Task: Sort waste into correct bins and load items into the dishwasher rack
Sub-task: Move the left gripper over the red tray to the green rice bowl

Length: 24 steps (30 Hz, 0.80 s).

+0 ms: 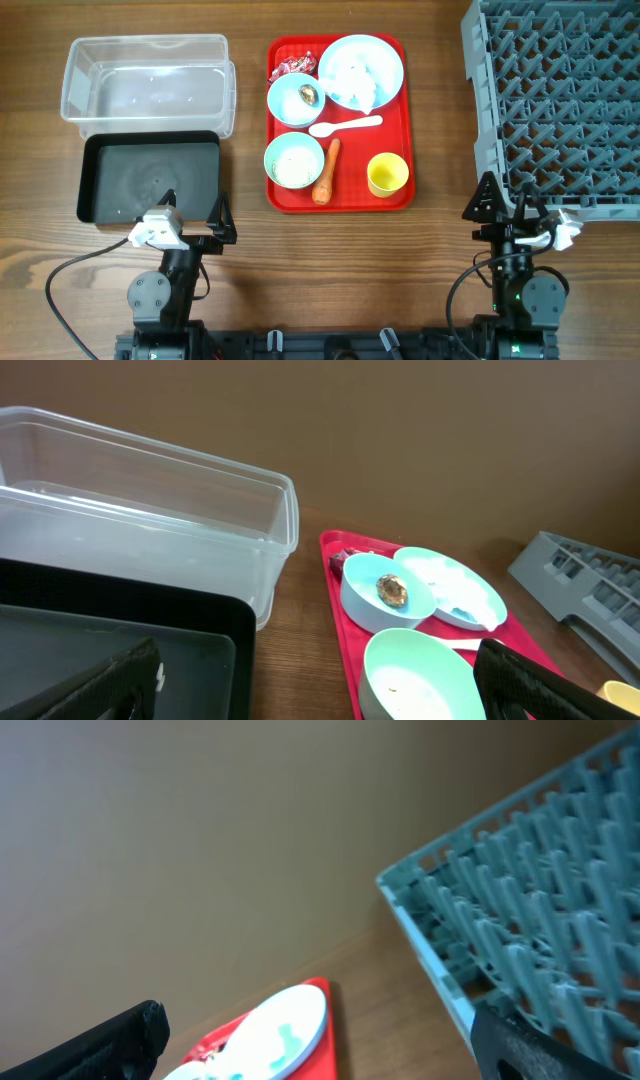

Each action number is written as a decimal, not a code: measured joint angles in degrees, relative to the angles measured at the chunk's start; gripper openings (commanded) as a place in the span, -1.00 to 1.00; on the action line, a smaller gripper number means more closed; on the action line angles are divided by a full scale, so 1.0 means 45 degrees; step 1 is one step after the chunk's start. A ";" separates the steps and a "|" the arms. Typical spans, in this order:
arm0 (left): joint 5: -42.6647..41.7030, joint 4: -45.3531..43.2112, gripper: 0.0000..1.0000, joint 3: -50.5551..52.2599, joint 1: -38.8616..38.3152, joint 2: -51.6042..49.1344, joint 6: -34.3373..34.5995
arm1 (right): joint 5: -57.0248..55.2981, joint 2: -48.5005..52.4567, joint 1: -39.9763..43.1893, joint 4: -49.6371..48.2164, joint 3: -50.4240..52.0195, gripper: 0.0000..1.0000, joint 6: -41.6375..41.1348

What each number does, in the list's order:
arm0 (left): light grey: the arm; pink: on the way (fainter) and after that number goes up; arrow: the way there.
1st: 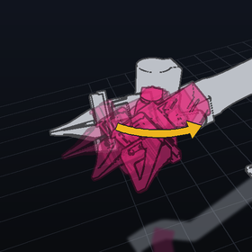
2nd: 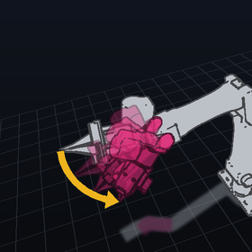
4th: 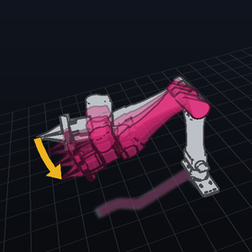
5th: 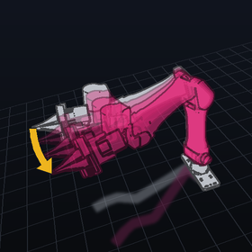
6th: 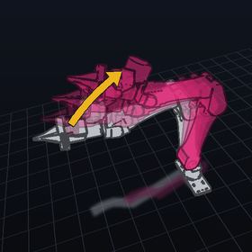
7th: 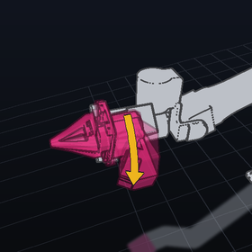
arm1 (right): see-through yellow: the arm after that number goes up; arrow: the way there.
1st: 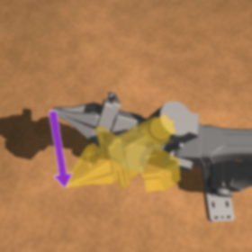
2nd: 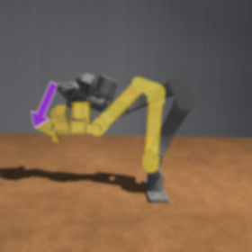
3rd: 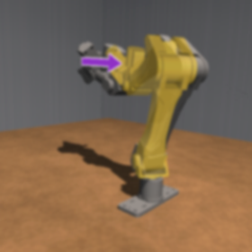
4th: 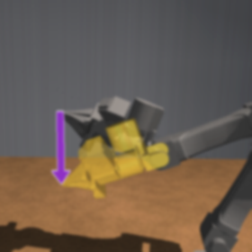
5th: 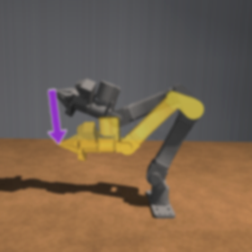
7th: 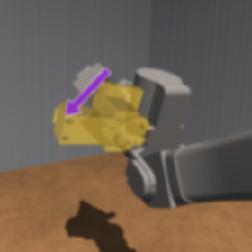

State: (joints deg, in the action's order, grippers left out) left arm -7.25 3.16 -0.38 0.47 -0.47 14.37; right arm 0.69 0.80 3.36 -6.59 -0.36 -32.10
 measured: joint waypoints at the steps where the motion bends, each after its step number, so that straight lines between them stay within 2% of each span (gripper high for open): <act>1: -0.0005 0.0063 1.00 -0.0024 0.0000 -0.0005 -0.0039 | 0.0165 0.0000 0.0000 -0.0034 -0.0005 0.99 0.0126; 6: 0.0068 0.0359 1.00 -0.0758 0.0000 -0.0554 -0.0554 | 0.0831 0.0005 0.0000 0.0073 -0.0486 0.99 0.1258; 13: 0.0549 0.0325 1.00 -0.3327 0.0000 -0.3575 -0.1083 | 0.0996 0.0656 0.0000 0.0053 -0.2327 1.00 0.2618; 17: 0.0646 0.0665 1.00 -0.4901 0.0000 -0.5736 -0.1185 | 0.1039 0.1749 0.0000 0.0039 -0.3259 0.99 0.3109; 18: 0.0646 0.0889 1.00 -0.5974 0.0000 -0.7043 -0.1195 | 0.1200 0.2608 0.0000 0.0078 -0.3900 0.99 0.3434; 24: 0.0641 0.3915 0.99 -0.9957 -0.0092 -1.0705 -0.1243 | 0.2458 0.5950 0.0000 0.1559 -0.6606 0.99 0.4279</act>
State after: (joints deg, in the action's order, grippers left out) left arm -4.36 20.78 -45.19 0.05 -48.64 8.78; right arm 11.75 27.57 3.36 0.43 -30.09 -12.84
